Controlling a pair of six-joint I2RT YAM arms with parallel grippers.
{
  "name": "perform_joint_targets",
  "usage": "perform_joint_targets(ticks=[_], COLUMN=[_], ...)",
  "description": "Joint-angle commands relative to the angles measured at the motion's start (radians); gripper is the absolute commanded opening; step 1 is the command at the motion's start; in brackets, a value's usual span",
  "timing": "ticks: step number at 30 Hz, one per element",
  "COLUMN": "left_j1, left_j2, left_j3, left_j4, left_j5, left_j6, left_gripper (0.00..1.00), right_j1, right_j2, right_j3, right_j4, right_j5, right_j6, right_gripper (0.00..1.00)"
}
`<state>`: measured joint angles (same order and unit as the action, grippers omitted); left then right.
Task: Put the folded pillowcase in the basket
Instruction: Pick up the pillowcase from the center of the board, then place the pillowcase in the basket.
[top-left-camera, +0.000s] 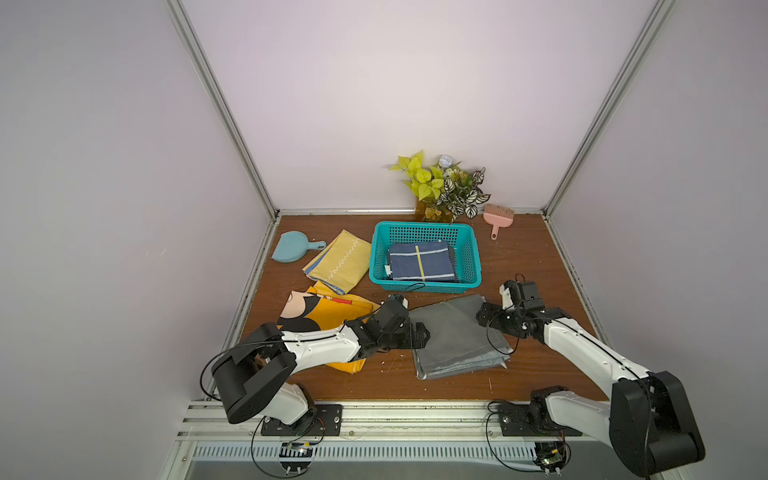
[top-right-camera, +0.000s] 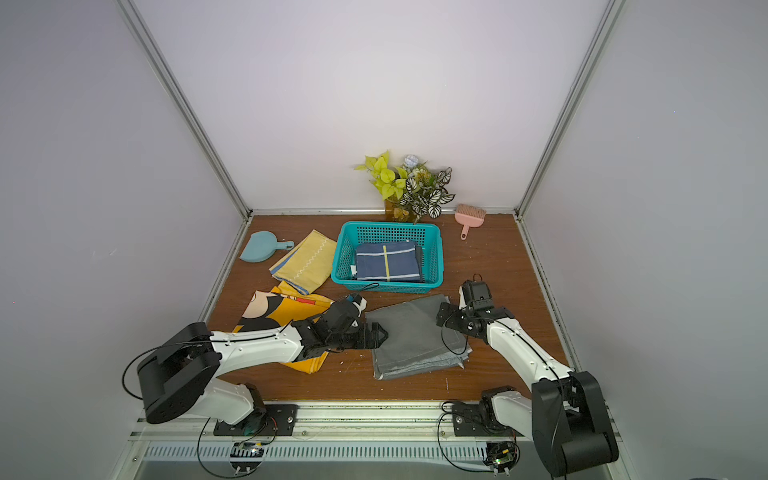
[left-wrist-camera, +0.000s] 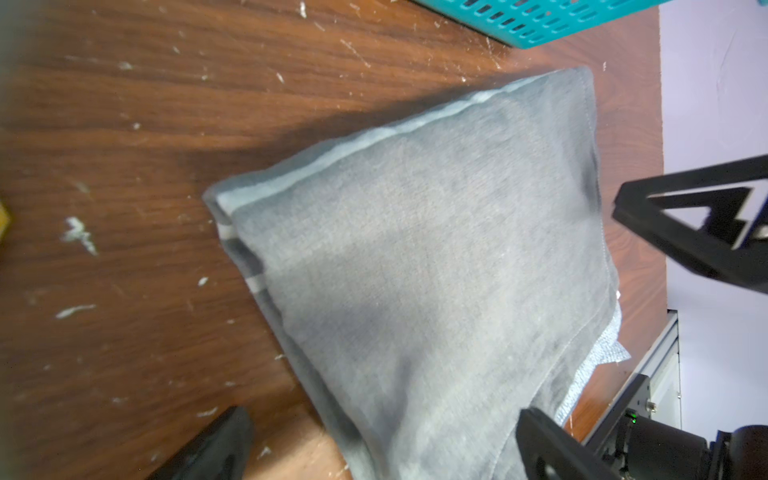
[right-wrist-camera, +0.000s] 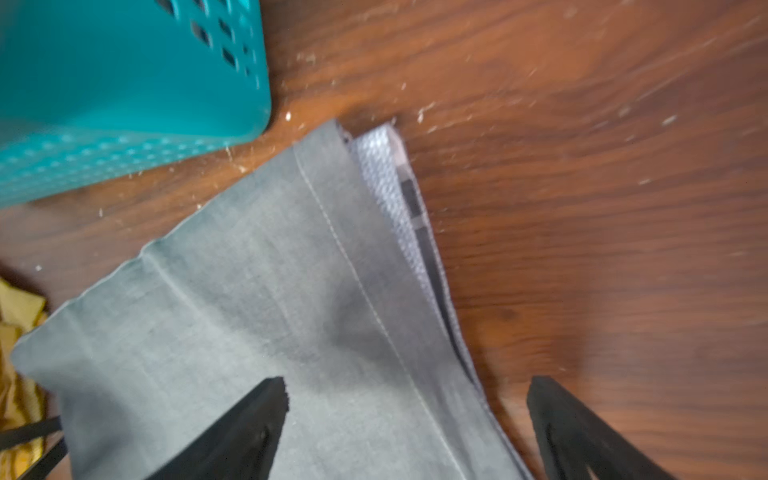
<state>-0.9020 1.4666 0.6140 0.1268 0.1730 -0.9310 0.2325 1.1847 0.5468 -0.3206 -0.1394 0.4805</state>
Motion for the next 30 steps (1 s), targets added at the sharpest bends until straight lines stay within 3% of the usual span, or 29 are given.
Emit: perform_joint_targets(ticks=[1,9,15,18,20,22,24,25,30], left_j1=[-0.012,-0.015,-0.017,-0.02,-0.023,-0.03,-0.034,-0.036,-0.059], left_j2=[0.042,0.096,0.102,0.105,0.106,0.104,0.1,0.094,0.038], left_j3=[-0.016,0.039,0.044,0.039,0.038,0.04,0.045,0.049,0.102], left_j4=[0.006,0.007,-0.01,-0.008,-0.006,-0.009,-0.024,-0.033,-0.129], left_j5=[0.003,0.011,0.001,-0.005,-0.007,-0.016,-0.026,-0.036,-0.091], left_j6=[0.007,0.021,0.028,0.025,0.023,0.022,0.023,0.022,0.041], left_gripper=[0.99,0.99,0.94,0.82,0.61,0.3,0.08,0.0,0.0], right_j1=[0.0,0.046,0.16,0.212,0.228,0.234,0.237,0.239,0.264], right_j2=[0.029,-0.007,-0.024,-0.005,0.005,0.009,0.002,-0.003,-0.062], right_j3=[-0.052,-0.134,-0.176,-0.184,-0.182,-0.176,-0.167,-0.16,-0.1], right_j4=[0.054,0.088,0.119,0.133,0.142,0.14,0.127,0.119,0.048], right_j5=[-0.099,-0.155,-0.159,-0.14,-0.14,-0.133,-0.119,-0.113,-0.094], right_j6=[0.02,0.072,0.145,0.169,0.176,0.174,0.168,0.164,0.148], right_gripper=[0.94,0.91,0.8,0.73,0.63,0.39,0.1,0.0,0.0])
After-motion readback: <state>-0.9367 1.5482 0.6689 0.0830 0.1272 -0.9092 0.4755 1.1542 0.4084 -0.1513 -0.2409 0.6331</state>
